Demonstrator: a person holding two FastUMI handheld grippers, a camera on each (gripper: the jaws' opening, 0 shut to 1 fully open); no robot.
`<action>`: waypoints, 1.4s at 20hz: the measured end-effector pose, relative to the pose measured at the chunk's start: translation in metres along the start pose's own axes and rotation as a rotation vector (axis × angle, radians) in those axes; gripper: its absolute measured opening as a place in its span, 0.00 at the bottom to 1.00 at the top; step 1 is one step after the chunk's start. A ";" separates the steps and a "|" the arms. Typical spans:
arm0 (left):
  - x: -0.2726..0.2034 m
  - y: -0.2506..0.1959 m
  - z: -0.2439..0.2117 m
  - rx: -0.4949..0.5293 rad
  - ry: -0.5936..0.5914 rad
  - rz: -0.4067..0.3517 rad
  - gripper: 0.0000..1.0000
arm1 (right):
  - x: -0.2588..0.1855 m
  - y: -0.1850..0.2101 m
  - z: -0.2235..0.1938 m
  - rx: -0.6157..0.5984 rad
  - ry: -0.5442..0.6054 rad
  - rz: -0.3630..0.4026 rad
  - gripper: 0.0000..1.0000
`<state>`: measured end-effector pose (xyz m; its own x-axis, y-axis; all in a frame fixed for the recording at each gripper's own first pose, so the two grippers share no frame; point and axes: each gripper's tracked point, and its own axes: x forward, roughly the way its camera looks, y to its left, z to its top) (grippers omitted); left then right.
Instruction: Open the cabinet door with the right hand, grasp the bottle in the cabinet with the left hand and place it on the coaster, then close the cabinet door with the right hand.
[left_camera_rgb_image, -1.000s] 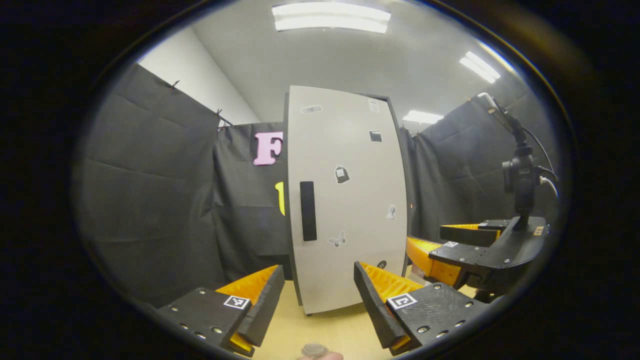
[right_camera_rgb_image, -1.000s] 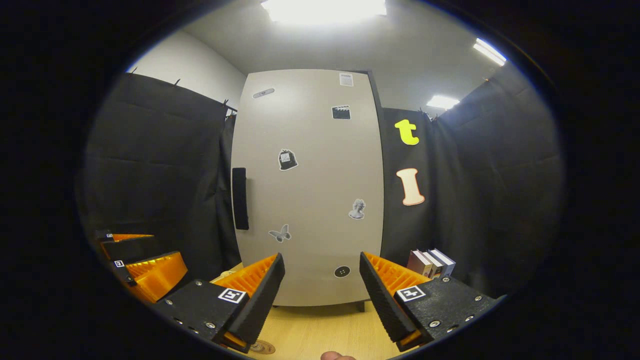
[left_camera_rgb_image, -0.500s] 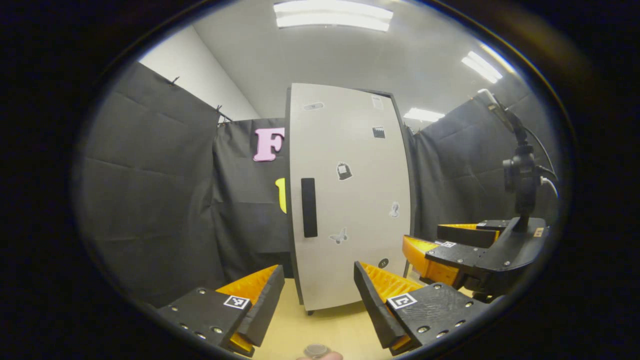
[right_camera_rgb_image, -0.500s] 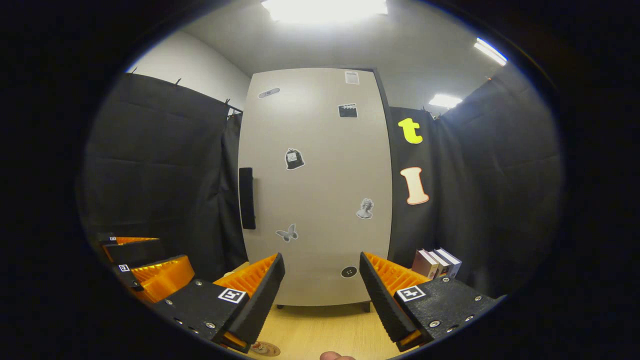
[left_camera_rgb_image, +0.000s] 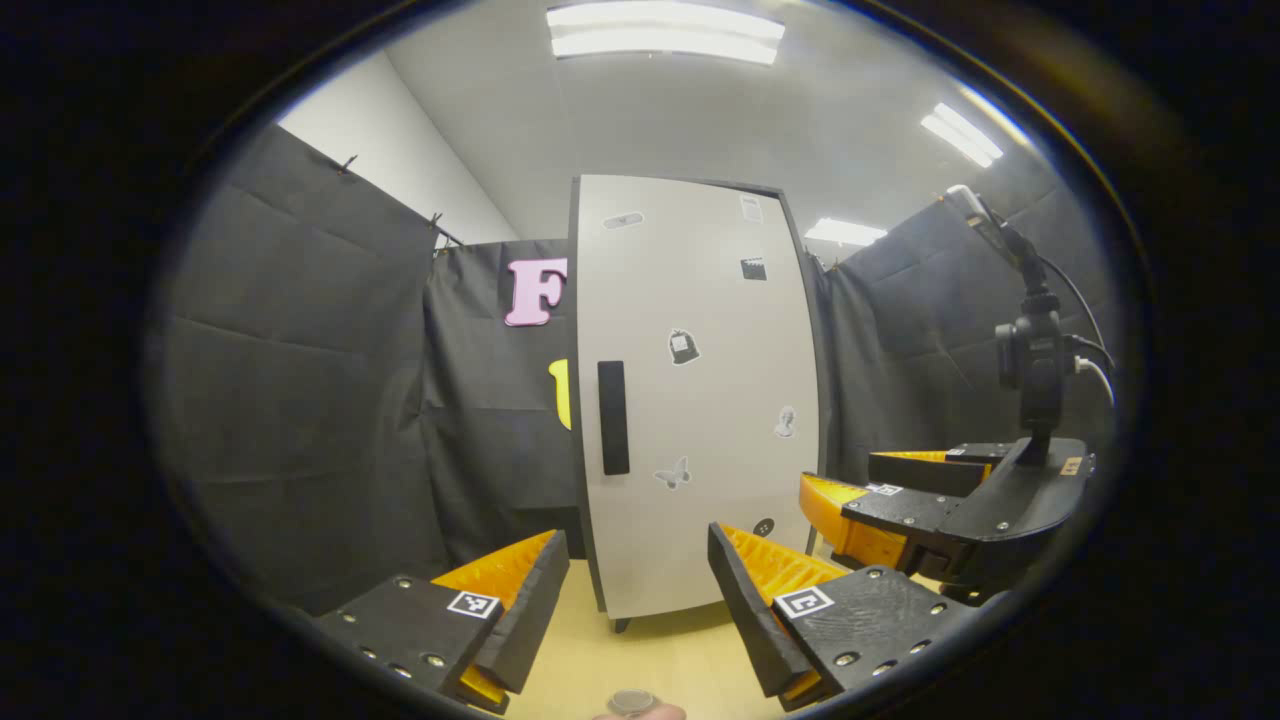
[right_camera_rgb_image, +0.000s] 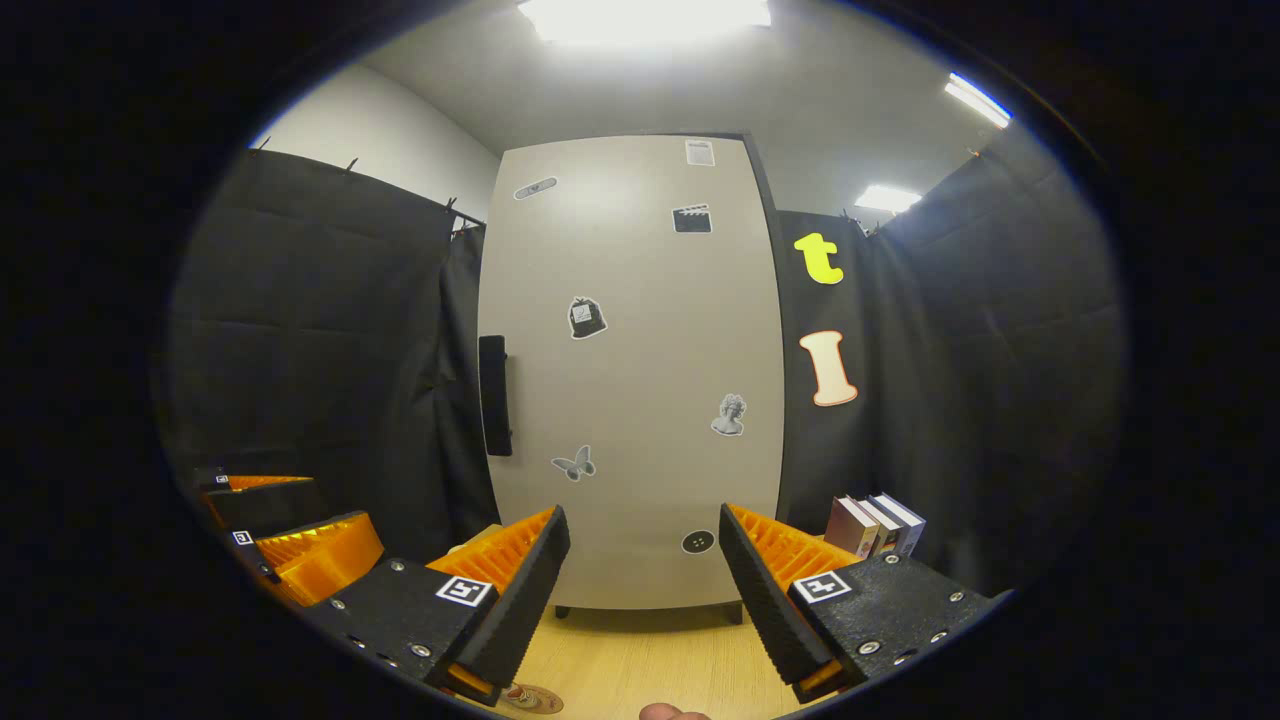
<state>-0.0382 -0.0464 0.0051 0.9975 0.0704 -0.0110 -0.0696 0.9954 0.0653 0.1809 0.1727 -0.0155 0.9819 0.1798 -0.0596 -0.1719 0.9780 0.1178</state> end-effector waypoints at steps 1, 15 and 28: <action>0.000 -0.001 -0.001 0.000 0.002 0.001 0.86 | 0.000 0.001 0.000 -0.004 0.001 0.003 0.94; -0.017 -0.004 0.006 0.010 -0.008 0.029 0.82 | -0.010 -0.001 0.004 -0.002 -0.008 0.026 0.94; -0.012 -0.006 0.008 0.000 -0.014 0.022 0.82 | -0.018 -0.010 0.000 -0.006 -0.004 0.023 0.92</action>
<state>-0.0500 -0.0538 0.0130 0.9958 0.0910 0.0049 -0.0912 0.9937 0.0658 0.1652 0.1595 -0.0154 0.9779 0.2022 -0.0524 -0.1954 0.9742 0.1130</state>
